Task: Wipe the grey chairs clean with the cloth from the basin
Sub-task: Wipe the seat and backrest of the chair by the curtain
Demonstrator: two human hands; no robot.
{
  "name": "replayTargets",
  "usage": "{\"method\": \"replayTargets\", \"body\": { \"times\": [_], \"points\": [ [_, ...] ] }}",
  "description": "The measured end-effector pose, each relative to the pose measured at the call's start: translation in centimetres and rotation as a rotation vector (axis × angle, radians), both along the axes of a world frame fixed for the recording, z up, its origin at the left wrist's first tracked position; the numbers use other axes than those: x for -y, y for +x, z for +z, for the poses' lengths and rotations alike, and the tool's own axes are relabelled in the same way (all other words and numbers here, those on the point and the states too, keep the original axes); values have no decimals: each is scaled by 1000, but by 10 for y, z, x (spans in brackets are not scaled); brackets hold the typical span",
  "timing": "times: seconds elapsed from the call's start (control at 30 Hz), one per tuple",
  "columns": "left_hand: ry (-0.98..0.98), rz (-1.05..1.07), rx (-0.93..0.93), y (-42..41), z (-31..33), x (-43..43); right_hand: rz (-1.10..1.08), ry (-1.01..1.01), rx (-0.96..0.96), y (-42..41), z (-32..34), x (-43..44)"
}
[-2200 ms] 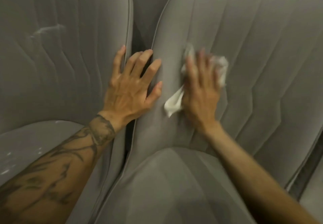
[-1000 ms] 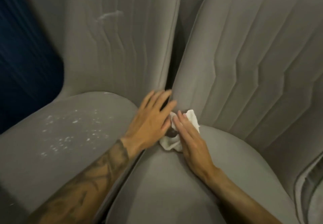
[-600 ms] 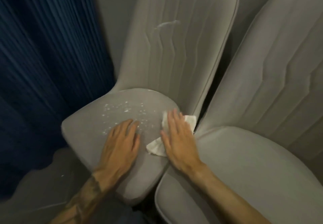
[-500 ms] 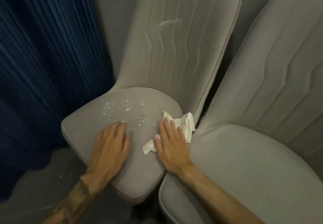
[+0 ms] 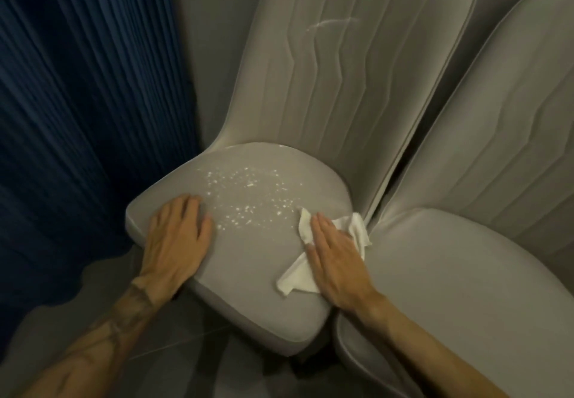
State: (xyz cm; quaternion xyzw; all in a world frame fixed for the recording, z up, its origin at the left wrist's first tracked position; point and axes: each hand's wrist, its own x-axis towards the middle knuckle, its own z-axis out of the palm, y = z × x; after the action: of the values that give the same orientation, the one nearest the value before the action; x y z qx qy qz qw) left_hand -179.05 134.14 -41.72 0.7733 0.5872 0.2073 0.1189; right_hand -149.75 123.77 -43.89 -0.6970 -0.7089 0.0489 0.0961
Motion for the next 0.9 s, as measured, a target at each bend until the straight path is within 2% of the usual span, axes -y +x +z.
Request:
{"method": "replayTargets", "body": {
  "times": [0.07,0.17,0.2,0.3,0.37,0.43,0.5,0.6,0.67,0.77,0.8,0.9],
  "points": [
    [-19,-4,14,-6,-1,-10,-98,-22,53,12,5,-32],
    [-28,5,26,-19,-6,-24,-334,16,26,8,17,-76],
    [-24,8,17,-23,-7,-29,-327,26,10,-2,15,-78],
    [-8,34,-44,-29,-7,-45,-50,11,-76,-38,-6,-49],
    [14,37,-66,-28,-5,-55,39,-13,-94,-35,-10,-40],
    [5,26,-85,-27,-4,-63,8,-28,-55,-10,-6,-61],
    [10,17,-100,-28,-3,-69,-145,-58,30,16,6,-94],
    [28,16,-85,-29,-2,-78,-341,-40,31,21,15,-125],
    [33,2,-96,-28,-3,-86,-281,-2,-19,-1,5,-117],
    [19,-30,-125,-26,-2,-104,33,-14,-73,-27,-8,-81],
    [9,-42,-134,-26,-2,-110,70,-26,-66,-22,-9,-79],
    [-22,-70,-127,-28,-4,-125,-53,-94,25,22,2,-112]
  ]
}}
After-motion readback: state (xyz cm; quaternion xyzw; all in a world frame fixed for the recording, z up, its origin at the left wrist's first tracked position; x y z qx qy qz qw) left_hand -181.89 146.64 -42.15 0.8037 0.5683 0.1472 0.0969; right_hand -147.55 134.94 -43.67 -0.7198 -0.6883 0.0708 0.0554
